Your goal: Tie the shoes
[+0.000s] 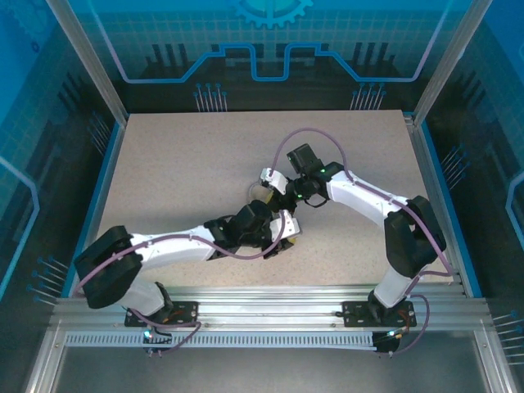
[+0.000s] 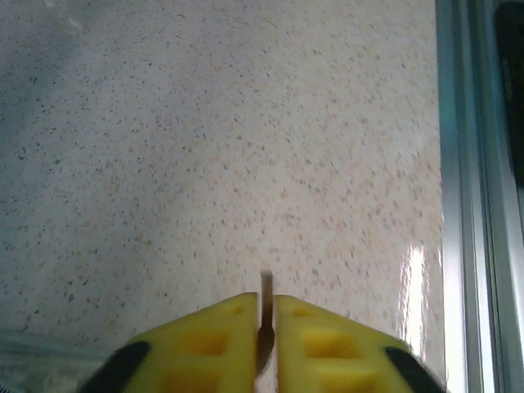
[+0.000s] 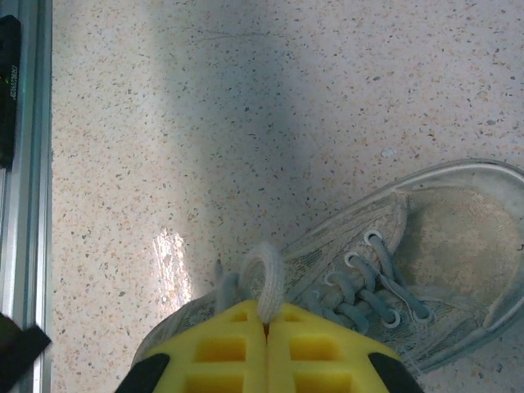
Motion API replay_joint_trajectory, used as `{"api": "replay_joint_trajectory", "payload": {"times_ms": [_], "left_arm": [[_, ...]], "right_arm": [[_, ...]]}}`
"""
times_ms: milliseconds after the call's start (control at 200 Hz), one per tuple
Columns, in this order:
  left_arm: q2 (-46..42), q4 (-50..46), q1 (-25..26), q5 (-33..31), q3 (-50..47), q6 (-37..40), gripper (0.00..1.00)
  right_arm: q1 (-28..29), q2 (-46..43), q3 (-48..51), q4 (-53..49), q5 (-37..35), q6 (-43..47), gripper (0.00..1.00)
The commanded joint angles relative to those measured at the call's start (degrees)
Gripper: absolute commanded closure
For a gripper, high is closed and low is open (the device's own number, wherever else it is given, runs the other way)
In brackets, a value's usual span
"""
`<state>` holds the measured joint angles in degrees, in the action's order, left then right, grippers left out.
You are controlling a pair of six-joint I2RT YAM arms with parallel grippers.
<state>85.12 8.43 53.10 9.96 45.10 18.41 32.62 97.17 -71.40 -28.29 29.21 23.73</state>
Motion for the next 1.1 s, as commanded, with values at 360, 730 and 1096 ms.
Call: {"api": "replay_joint_trajectory", "payload": {"times_ms": [360,730,1096], "left_arm": [[-18.69,-9.15,-0.33,3.22,1.04,1.49,0.29],[-29.13,-4.47,-24.55,17.15,-9.00,-16.77,0.50],[-15.11,17.37,-29.08,28.52,-13.83,-12.71,0.51]], "right_arm": [[0.32,-1.06,1.64,0.81,1.72,-0.52,1.00],[0.34,-2.20,2.59,1.99,2.15,-0.80,1.00],[1.36,-6.16,6.89,6.91,2.64,1.59,1.00]]}}
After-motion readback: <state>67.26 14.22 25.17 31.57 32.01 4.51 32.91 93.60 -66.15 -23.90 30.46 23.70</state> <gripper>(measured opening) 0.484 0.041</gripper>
